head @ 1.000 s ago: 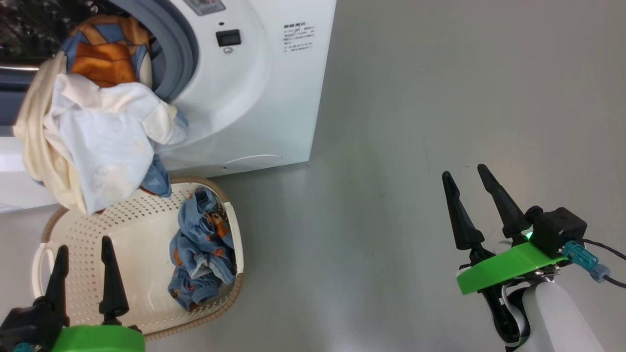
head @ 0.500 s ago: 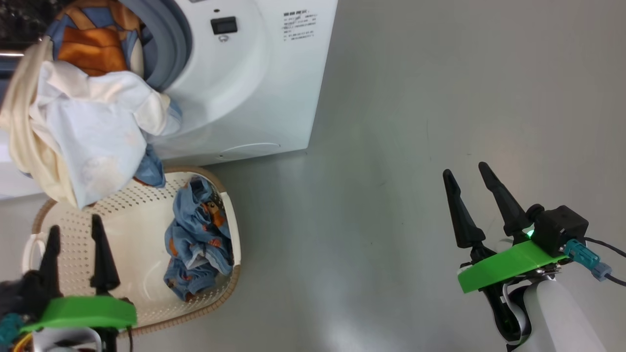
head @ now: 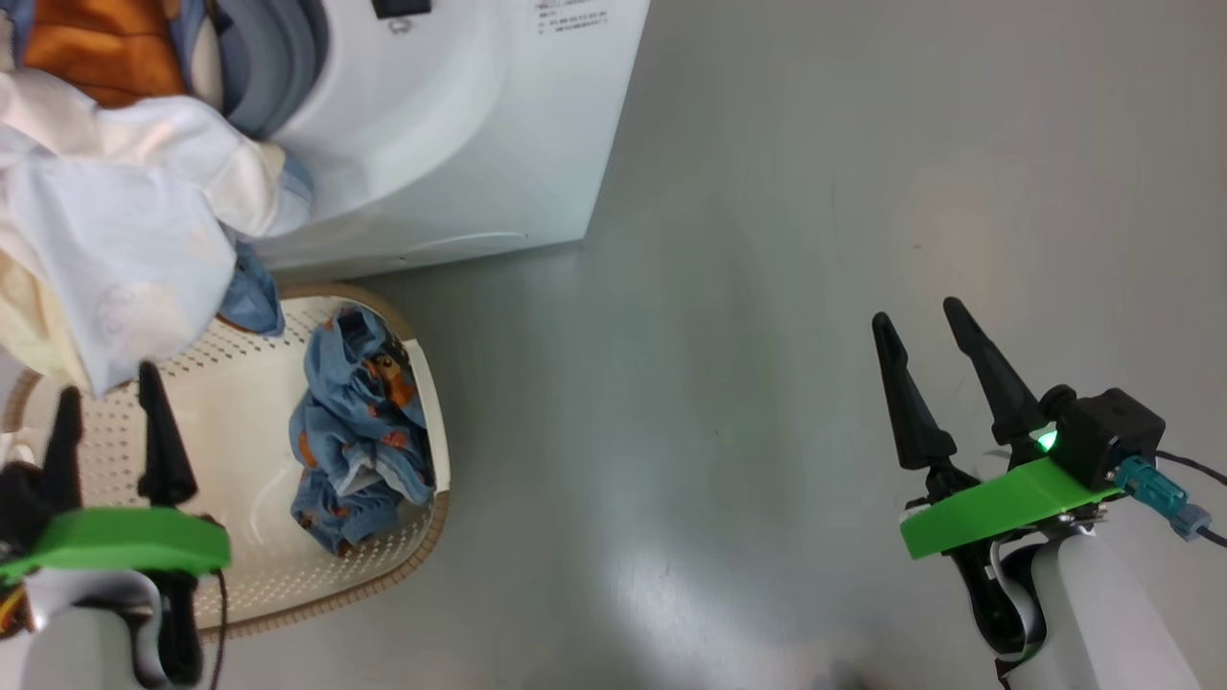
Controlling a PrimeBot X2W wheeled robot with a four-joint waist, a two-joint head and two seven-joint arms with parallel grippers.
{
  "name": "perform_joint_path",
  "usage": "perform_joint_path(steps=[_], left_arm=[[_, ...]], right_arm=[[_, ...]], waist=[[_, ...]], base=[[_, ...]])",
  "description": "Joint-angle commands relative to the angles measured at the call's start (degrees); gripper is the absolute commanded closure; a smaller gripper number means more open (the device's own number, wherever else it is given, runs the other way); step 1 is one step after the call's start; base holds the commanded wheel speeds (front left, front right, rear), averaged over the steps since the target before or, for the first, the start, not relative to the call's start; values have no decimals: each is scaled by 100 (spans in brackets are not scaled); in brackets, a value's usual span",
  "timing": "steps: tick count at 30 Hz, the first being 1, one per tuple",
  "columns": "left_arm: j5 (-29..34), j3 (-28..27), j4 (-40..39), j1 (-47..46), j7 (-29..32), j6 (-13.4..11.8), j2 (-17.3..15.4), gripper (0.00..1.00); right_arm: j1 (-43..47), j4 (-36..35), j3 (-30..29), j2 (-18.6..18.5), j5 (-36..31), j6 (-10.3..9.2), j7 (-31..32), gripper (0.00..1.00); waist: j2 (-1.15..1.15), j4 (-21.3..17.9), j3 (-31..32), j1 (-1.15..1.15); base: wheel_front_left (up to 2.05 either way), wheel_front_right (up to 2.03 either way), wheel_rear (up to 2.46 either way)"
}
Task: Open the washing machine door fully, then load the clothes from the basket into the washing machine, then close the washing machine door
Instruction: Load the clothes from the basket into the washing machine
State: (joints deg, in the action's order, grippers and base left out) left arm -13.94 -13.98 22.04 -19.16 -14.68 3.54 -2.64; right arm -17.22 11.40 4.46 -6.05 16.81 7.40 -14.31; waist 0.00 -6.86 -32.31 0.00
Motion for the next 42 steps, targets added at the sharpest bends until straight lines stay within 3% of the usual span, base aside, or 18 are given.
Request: perform_joint_path(steps=[1,8,16,22,28,29,30,31,42], left_arm=[[23,-201,-70,-21,-32,20,-194,0],[66,-216,190,-504,-32,224,-386,0],[-10,305,662,-1121,-32,385,-803,0],[-654,1186,796,-1599,-32,393,-1285,0],[-1153,1365,820,-2007,-32,393,-1546,0],[-1224,1359,827,-2059,-32,393,-1564,13],[-1260,1389,839,-2095,-32,393,-1593,62],[-1306,1403,837,-2126,-32,394,-1607,100],[-1573,1424,355,-1790,-32,394,-1562,100]], right_arm=[[6,-148,100,-35,-2,9,-69,0],[-58,-193,111,-2,-30,9,-69,0],[-121,-205,157,59,-34,9,-69,0],[-190,-206,174,118,-4,9,-69,0],[-207,-195,166,167,12,9,-69,0],[-216,-191,168,174,15,9,-69,0],[-224,-184,170,180,18,9,-69,0],[-230,-176,169,186,22,9,-69,0],[-228,-85,98,221,21,9,-69,0]], waist=[[0,-35,-103,0],[0,-73,-355,0],[0,-151,-570,0],[0,-264,-735,0],[0,-316,-840,0],[0,-325,-847,0],[0,-332,-848,0],[0,-336,-845,0],[0,-246,-530,0]], base=[[0,0,0],[0,0,0],[0,0,0],[0,0,0],[0,0,0],[0,0,0],[0,0,0],[0,0,0],[0,0,0]])
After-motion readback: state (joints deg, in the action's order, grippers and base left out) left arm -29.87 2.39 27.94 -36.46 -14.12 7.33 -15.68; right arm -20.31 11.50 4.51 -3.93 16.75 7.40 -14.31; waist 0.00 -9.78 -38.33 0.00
